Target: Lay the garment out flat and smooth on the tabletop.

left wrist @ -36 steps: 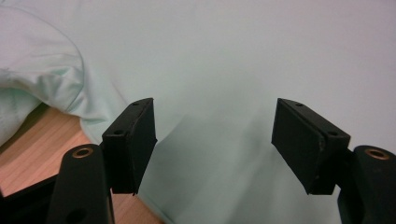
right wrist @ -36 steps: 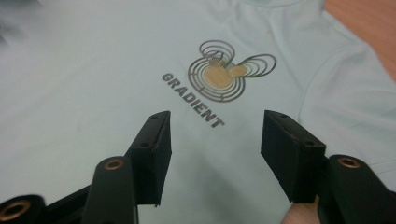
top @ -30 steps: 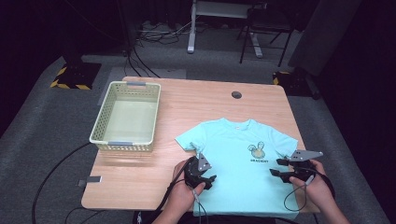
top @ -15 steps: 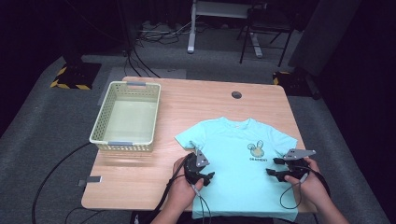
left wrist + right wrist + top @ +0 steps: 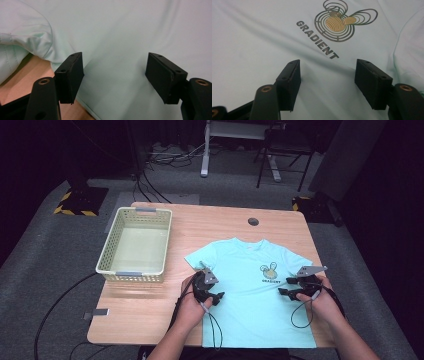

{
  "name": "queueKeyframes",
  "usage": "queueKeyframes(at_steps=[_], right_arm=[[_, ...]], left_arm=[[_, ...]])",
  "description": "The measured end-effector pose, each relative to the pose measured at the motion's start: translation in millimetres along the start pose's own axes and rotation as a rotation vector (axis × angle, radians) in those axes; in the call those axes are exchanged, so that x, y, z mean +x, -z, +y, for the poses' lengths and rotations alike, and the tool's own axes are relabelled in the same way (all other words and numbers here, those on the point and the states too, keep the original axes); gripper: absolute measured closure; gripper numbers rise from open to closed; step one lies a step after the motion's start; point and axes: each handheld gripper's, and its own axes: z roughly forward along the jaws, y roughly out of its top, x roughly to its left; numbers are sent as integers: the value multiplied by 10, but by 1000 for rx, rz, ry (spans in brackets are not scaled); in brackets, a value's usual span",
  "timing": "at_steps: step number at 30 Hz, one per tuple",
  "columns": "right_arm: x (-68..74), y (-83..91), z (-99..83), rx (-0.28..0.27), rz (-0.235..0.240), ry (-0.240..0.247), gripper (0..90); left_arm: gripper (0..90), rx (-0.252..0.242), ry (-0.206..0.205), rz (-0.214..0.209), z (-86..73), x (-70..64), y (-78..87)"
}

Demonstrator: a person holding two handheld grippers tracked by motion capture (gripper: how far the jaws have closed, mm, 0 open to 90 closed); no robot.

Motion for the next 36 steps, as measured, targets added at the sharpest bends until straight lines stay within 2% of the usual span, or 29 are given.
queueKeyframes(at_steps=[5,17,23,25,28,31,32,36], right_arm=[[-62,-68,50,-25,-2,-15,380],[-336,-341,400,1,-10,-19,372],[-486,-495,581,2,-19,-26,368],[-497,-511,599,3,-20,-28,359],[-433,-477,562,10,-32,-29,345],[-321,-384,472,17,-41,-13,344],[-283,-355,438,13,-46,-11,344],[-189,-263,338,14,-48,2,344]], left_arm=[[309,0,-1,-1,41,127,-42],[308,2,26,25,168,518,-166],[306,2,27,31,233,697,-230],[306,0,29,34,236,698,-235],[310,-3,18,52,219,641,-213],[387,13,30,22,198,560,-152],[387,14,14,20,191,535,-135],[366,9,-6,10,148,414,-78]])
